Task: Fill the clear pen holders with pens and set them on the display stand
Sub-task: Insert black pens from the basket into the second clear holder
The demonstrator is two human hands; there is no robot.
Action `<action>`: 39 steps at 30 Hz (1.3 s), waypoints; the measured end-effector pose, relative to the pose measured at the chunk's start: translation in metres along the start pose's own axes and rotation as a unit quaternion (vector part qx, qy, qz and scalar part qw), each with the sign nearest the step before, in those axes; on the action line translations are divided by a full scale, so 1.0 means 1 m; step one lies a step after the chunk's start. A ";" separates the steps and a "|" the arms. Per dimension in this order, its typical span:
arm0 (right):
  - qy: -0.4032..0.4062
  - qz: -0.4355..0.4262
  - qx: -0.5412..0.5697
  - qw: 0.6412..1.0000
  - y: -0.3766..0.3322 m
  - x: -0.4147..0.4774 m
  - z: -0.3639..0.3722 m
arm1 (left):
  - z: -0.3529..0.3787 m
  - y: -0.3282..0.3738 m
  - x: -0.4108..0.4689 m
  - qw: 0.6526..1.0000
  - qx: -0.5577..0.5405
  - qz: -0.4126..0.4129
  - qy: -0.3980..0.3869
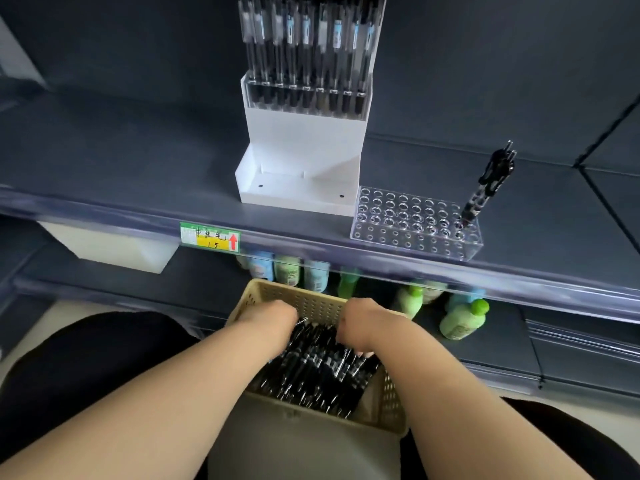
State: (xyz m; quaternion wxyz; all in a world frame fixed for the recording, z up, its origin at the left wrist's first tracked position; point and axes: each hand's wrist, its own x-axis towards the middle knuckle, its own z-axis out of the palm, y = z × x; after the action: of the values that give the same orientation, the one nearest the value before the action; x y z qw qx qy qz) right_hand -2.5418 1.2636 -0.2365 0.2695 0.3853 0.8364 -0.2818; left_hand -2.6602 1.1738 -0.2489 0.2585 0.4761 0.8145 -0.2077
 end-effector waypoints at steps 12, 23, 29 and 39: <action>0.003 0.152 0.231 0.961 0.002 0.054 0.083 | 0.058 0.022 0.039 0.999 -0.046 -0.016 -0.015; -0.068 0.181 0.308 0.932 0.005 0.050 0.083 | 0.071 0.021 0.046 0.983 -0.173 -0.055 -0.009; -0.085 0.171 0.319 0.928 0.007 0.050 0.085 | 0.068 0.024 0.047 0.965 -0.255 -0.050 -0.036; -0.131 0.161 0.332 0.920 0.016 0.037 0.078 | 0.058 0.019 0.031 0.941 -0.335 -0.020 -0.034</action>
State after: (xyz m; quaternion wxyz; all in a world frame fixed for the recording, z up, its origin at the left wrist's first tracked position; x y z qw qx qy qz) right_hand -2.5317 1.2376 -0.3200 0.2755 0.5419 0.5785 -0.5439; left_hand -2.6435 1.1692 -0.3148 0.4267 0.3383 0.8369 0.0558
